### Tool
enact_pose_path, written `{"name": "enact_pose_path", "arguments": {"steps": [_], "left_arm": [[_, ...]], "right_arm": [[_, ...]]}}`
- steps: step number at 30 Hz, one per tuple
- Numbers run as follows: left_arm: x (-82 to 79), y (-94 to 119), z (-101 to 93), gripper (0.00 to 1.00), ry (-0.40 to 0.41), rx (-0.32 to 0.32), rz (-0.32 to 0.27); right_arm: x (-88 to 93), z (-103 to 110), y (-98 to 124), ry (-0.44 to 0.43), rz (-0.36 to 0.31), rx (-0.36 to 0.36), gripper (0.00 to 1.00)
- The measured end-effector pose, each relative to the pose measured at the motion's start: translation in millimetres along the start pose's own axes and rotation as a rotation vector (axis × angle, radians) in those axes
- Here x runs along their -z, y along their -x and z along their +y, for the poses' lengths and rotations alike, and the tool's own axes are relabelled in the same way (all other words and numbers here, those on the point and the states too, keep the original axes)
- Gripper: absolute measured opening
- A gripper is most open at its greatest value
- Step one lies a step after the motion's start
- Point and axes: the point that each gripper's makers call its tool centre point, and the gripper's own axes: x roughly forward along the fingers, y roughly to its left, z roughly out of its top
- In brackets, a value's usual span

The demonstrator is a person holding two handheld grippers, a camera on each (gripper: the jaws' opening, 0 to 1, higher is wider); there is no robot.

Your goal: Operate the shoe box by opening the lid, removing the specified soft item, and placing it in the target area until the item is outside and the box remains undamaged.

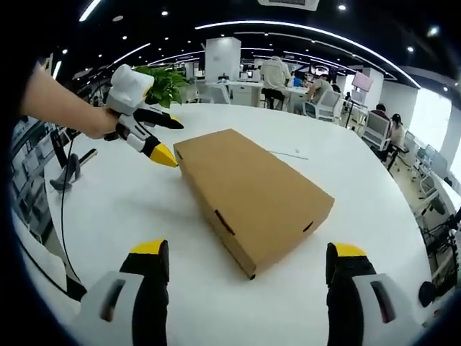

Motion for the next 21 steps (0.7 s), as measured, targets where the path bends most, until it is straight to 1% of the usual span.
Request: {"name": "enact_pose_path", "arguments": {"steps": [1,2,3,4,5,6,7,8,10,11,12,13,14,15,18,19,20,21], "left_arm": [[4.1,1,0.5,0.84,0.031,-0.002,0.008],[9.8,1,-2.6,0.76,0.051,0.016,0.033],[20.4,2,-7.1,0.7,0.06,0.042,0.095],[17.2,0,-4.2,0.73,0.04,0.024,0.064],[15.5,0,2.3,0.81,-0.001,-0.01,0.041],[14.5,-1,6.0,0.88,0.006,-0.032,0.026],[15.5,-1,5.0,0.87,0.026,-0.018,0.029],[14.6,0,1.0,0.85,0.068,0.017,0.023],[11.3,0,5.6,0.86,0.053,-0.005,0.005],[11.5,0,5.5,0.85,0.052,-0.006,0.008],[11.9,-1,4.8,0.86,0.062,-0.005,0.013],[13.5,-1,3.7,0.89,0.086,-0.013,0.021],[14.0,-4,1.9,0.92,0.069,-0.031,0.006],[15.4,-5,-0.2,0.92,0.061,-0.034,0.008],[19.5,-7,-8.6,0.88,0.051,-0.011,0.021],[21.8,-8,-14.3,0.88,0.033,0.007,0.035],[23.3,-9,-16.7,0.88,-0.006,0.012,0.054],[22.0,-8,-16.0,0.87,0.005,0.014,0.048]], "right_arm": [[4.4,-3,-3,-0.023,0.021,0.01,0.94],[7.2,-5,-5,-0.026,0.038,0.019,0.96],[12.8,-10,-6,-0.018,0.08,0.046,0.98],[16.7,-15,-9,-0.032,0.12,0.066,1.0],[9.8,-16,-14,-0.05,0.084,0.059,1.0],[6.1,-18,-16,-0.072,0.066,0.061,1.0],[4.4,-20,-19,-0.077,0.062,0.064,1.0],[1.7,-19,-23,-0.093,0.059,0.055,1.0],[-3.2,-15,-28,-0.094,0.041,0.041,1.0],[-4.6,-13,-31,-0.086,0.037,0.037,1.0],[-5.4,-12,-34,-0.074,0.035,0.031,1.0],[-4.8,-11,-36,-0.066,0.038,0.031,1.0],[0.0,-11,-41,-0.052,0.059,0.04,0.99],[1.4,-10,-42,-0.053,0.065,0.04,0.98],[2.3,-8,-46,-0.058,0.055,0.038,0.95],[1.6,-8,-48,-0.059,0.043,0.042,0.94],[1.5,-7,-49,-0.07,0.035,0.048,0.95],[2.1,-7,-49,-0.076,0.038,0.05,0.96]]}}
